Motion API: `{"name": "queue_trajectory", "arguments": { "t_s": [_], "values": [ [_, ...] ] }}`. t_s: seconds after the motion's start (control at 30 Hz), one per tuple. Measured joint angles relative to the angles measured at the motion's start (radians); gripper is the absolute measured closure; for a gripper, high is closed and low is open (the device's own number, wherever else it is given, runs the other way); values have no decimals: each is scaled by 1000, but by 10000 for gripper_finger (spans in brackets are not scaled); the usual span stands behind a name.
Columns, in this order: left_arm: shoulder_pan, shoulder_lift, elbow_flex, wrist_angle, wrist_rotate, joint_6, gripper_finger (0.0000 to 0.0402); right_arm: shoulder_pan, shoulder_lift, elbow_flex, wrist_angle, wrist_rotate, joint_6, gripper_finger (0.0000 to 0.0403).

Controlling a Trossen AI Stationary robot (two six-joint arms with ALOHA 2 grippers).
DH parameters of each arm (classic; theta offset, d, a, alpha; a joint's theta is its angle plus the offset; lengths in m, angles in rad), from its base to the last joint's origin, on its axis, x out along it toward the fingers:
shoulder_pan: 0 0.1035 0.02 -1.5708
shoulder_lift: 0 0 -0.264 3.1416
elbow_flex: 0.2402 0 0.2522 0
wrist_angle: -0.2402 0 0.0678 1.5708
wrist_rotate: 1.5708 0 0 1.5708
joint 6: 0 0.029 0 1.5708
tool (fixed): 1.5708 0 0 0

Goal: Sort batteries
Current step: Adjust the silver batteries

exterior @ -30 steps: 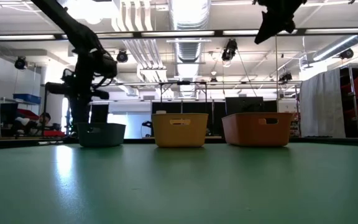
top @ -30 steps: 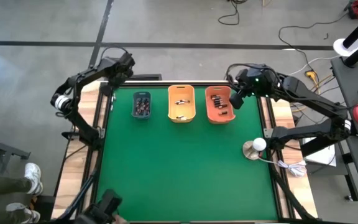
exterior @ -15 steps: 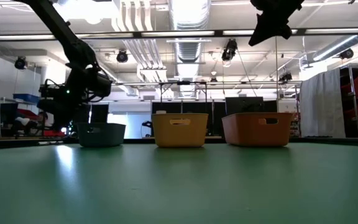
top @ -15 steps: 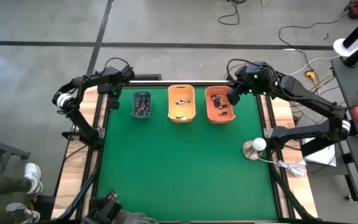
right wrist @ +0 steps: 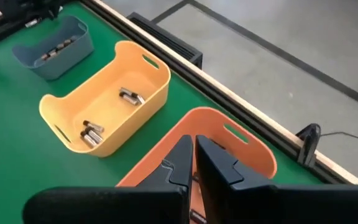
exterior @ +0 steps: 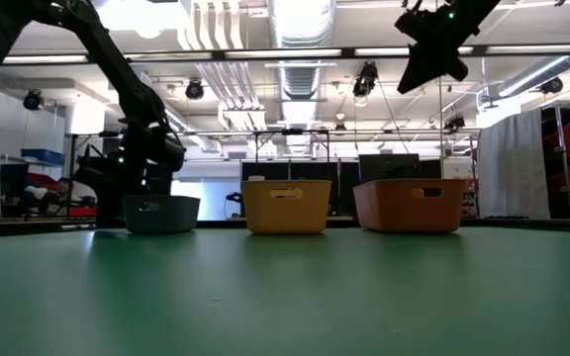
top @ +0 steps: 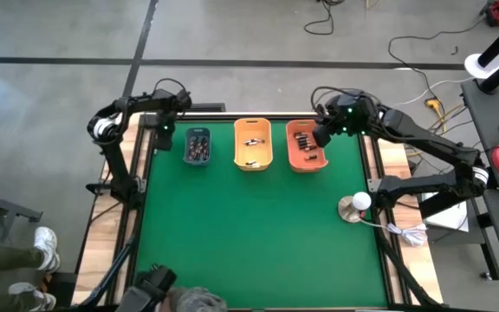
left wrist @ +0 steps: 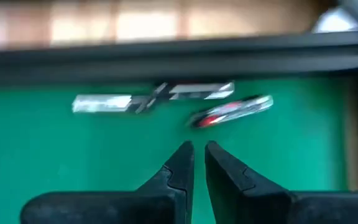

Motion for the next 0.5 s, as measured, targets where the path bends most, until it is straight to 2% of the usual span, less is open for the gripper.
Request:
{"name": "queue_trajectory", "arguments": {
  "t_s": [0.1, 0.23, 0.3, 0.4, 0.5],
  "values": [
    [-2, 17, 15, -42, 61, -58, 381, 0, 0, -18, -5, -5, 33, 390],
    [-1, 11, 24, -84, 56, -56, 381, 0, -4, -31, -8, -34, 77, 390],
    [-1, -3, 27, -82, 26, -50, 381, 0, -5, -34, -7, -35, 83, 390],
    [-2, -25, 27, -76, -82, 40, 381, 0, -4, -35, -5, -34, 69, 390],
    [-1, -39, 5, -114, -95, -23, 381, 0, -4, -35, -5, -34, 64, 390]
  ]
}}
